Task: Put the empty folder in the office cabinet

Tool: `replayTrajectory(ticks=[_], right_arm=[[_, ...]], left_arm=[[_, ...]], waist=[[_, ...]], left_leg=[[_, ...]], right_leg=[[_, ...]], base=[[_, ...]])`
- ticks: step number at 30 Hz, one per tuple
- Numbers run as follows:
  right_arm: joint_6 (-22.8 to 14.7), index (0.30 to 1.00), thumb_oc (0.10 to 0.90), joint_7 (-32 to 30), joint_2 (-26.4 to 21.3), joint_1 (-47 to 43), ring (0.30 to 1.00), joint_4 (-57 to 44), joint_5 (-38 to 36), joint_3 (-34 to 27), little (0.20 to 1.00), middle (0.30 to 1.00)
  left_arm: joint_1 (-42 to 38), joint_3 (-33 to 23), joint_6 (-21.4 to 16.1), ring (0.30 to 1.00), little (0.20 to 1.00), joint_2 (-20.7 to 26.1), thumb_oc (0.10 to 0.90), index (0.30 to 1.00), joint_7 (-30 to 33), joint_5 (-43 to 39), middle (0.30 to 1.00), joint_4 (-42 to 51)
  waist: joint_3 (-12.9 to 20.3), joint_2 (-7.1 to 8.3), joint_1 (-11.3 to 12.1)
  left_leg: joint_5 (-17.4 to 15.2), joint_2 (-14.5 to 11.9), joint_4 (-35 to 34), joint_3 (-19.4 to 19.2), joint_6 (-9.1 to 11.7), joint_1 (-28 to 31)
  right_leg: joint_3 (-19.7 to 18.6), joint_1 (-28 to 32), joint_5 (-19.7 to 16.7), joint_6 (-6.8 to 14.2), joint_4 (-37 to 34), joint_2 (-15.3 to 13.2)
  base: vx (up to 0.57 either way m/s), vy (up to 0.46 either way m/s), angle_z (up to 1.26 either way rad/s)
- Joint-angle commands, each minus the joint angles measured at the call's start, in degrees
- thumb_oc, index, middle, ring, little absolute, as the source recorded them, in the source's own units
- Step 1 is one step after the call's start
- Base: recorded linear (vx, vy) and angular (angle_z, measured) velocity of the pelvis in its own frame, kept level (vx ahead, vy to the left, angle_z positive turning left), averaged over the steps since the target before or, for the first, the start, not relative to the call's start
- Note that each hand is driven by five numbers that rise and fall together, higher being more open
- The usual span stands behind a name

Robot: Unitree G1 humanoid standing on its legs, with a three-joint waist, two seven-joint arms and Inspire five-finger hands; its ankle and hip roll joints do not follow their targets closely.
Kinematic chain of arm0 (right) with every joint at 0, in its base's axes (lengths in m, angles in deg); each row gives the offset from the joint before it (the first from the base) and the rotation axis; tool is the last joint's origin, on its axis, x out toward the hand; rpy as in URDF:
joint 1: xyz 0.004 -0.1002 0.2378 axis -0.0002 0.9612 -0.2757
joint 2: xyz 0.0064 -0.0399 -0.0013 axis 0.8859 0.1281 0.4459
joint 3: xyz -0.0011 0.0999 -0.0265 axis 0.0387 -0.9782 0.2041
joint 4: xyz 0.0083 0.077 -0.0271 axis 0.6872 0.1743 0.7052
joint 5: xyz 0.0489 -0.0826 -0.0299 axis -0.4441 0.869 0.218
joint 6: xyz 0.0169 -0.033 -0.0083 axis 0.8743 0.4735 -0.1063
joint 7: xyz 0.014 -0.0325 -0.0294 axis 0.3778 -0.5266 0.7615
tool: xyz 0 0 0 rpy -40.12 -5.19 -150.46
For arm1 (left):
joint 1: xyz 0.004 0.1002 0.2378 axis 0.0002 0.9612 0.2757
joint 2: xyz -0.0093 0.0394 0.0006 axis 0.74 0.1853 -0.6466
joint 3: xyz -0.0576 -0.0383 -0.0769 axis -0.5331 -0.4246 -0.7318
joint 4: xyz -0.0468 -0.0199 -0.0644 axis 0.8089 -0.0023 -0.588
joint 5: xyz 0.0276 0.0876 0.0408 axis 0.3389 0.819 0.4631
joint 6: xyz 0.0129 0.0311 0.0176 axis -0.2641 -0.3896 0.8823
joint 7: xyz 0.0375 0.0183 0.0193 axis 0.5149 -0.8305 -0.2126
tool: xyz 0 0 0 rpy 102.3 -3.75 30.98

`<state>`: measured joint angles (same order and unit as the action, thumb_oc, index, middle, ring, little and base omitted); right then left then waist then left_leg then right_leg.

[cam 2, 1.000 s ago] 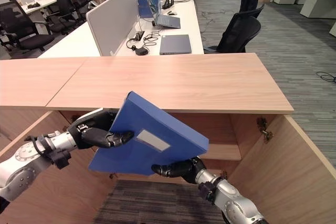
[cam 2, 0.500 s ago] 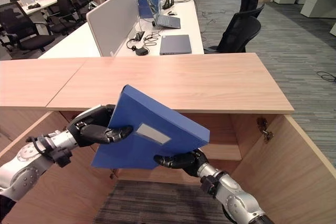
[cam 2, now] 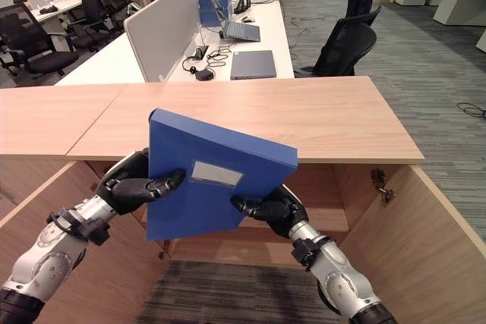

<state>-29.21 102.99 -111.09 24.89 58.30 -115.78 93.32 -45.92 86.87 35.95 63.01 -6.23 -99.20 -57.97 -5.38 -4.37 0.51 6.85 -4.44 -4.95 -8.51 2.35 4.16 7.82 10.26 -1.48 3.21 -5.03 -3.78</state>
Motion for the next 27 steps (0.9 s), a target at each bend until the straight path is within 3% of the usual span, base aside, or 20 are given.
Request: replayTrajectory(ticks=[1,12,13,14,15,24,27], right_arm=[[-6.3,0.9,0.8,12.8,19.8,-23.8,0.9,-23.0,-7.6,8.5,0.9,0.9],[-5.1,0.9,0.8,13.3,18.4,-22.3,0.9,-21.7,-7.4,9.0,0.9,0.9],[-5.0,0.556,0.571,13.5,18.2,-21.9,0.556,-21.6,-7.3,9.0,0.556,0.556],[-5.0,0.507,0.538,13.5,18.2,-21.9,0.507,-21.7,-7.3,9.0,0.507,0.507],[-4.9,0.3,0.4,13.5,18.1,-21.8,0.3,-21.6,-7.4,9.1,0.3,0.3],[-4.3,0.3,0.4,13.8,16.8,-21.4,0.3,-21.4,-6.9,9.1,0.3,0.3],[-4.0,0.3,0.4,13.9,16.4,-21.2,0.3,-21.2,-6.8,9.3,0.3,0.3]], left_arm=[[-11.4,12.3,-1.2,0.3,0.3,-8.9,0.4,0.3,-6.5,-7.2,0.3,8.1],[-10.5,11.4,-2.0,0.3,0.3,-9.1,0.4,0.3,-6.3,-5.6,0.3,7.7],[-10.4,11.1,-2.1,0.3,0.3,-8.9,0.4,0.3,-6.4,-5.5,0.3,7.8],[-10.4,11.1,-2.1,0.3,0.3,-8.9,0.4,0.3,-6.4,-5.5,0.3,7.8],[-10.4,11.1,-2.1,0.3,0.3,-8.8,0.4,0.3,-6.5,-5.4,0.3,7.8],[-10.1,10.8,-2.3,0.3,0.3,-8.7,0.4,0.3,-6.5,-4.6,0.3,7.9],[-9.9,10.9,-2.6,0.568,0.568,-8.3,0.579,0.568,-6.1,-4.3,0.568,7.7]], waist=[[1.0,2.84,-0.8],[1.0,2.96,-0.9],[1.0,2.96,-0.9],[1.0,2.96,-0.9],[1.0,2.96,-0.9],[1.1,3.02,-1.0],[1.1,3.03,-1.0]], left_leg=[[-10.0,0.5,0.0,2.9,1.6,6.6],[-10.0,0.6,0.0,2.8,1.7,6.4],[-10.0,0.6,0.0,2.8,1.7,6.4],[-10.0,0.6,0.0,2.8,1.7,6.4],[-9.9,0.6,0.0,2.8,1.7,6.4],[-9.9,0.7,0.0,2.9,1.6,6.2],[-9.8,0.6,0.0,3.0,1.7,6.1]], right_leg=[[-5.1,0.0,6.3,3.2,2.7,-2.0],[-5.2,0.0,6.2,3.2,2.6,-2.0],[-5.2,-0.1,6.2,3.2,2.7,-2.0],[-5.2,-0.1,6.2,3.2,2.7,-2.0],[-5.2,-0.2,6.2,3.2,2.7,-2.0],[-5.1,-0.2,6.2,3.2,2.6,-2.0],[-5.1,-0.3,6.1,3.2,2.6,-2.0]], base=[[0.0,0.0,0.0],[0.0,0.0,0.0],[0.0,0.0,0.0],[0.0,0.0,0.0],[0.0,0.0,0.0],[0.0,0.0,0.0],[0.0,0.0,0.0]])
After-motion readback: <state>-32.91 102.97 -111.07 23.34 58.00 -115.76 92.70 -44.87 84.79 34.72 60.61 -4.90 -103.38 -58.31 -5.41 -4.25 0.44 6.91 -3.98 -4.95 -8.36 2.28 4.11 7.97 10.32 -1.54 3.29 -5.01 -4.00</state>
